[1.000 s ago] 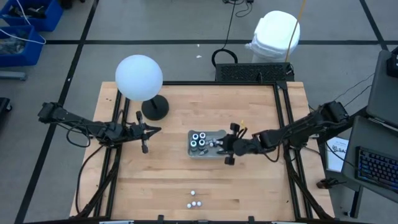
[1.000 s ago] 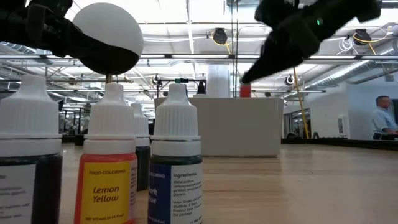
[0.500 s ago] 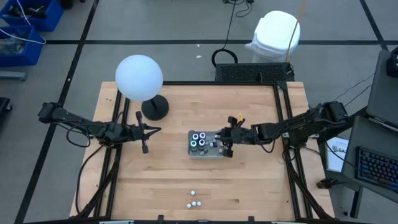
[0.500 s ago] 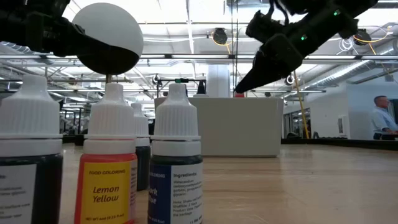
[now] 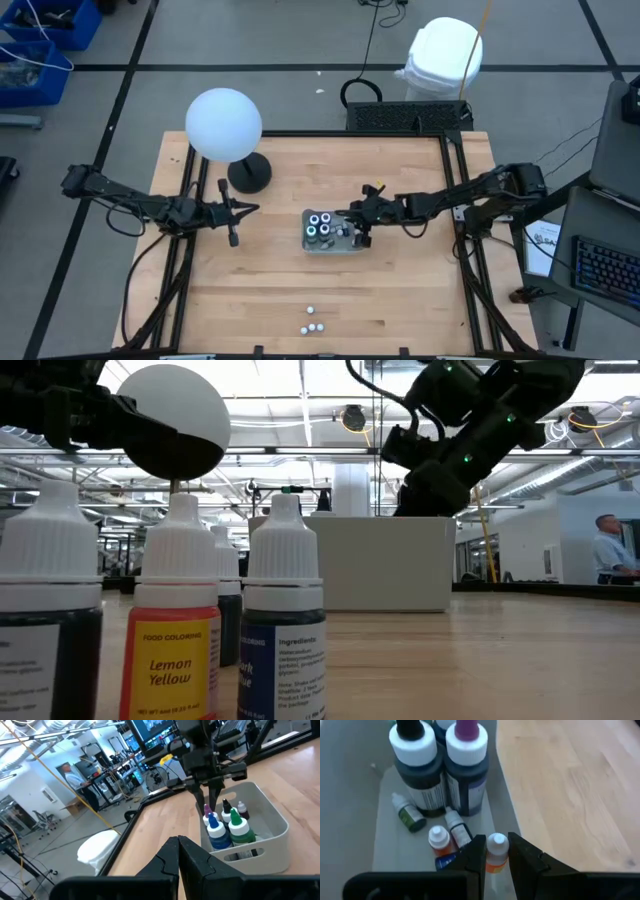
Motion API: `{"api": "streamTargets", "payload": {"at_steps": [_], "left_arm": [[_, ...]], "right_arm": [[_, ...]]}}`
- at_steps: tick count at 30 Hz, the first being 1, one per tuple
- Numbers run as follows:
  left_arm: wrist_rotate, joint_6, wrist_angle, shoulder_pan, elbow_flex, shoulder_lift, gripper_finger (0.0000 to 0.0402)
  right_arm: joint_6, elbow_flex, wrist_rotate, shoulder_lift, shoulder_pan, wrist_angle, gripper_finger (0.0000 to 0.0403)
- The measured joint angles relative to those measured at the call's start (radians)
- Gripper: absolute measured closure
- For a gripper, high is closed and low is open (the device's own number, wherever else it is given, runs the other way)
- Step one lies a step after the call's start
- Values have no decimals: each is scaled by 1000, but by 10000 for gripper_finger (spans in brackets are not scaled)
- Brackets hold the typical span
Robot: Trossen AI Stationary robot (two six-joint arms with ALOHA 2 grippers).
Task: Pick & Place food coloring
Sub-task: Put the small yellow food coloring bottle into the gray bin, then put the small red food coloring bottle into the gray bin
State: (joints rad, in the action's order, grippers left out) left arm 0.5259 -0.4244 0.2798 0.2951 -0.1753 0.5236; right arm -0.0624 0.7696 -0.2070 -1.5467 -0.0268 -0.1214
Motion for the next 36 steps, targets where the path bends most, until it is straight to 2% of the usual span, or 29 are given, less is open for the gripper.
{"api": "streamTargets", "payload": {"at_steps": [7, 20, 30, 36], "left_arm": [[0, 4, -15, 0, 0, 0, 391], [-2, 14, -14, 0, 0, 0, 392], [-3, 34, -13, 0, 0, 0, 392], [-3, 35, 36, 0, 0, 0, 391]], "right_arm": [[3, 0, 1, -6, 6, -2, 351], [-1, 0, 75, -6, 6, 8, 349], [-9, 0, 75, -6, 6, 5, 300], [-2, 0, 75, 9, 5, 11, 295]]}}
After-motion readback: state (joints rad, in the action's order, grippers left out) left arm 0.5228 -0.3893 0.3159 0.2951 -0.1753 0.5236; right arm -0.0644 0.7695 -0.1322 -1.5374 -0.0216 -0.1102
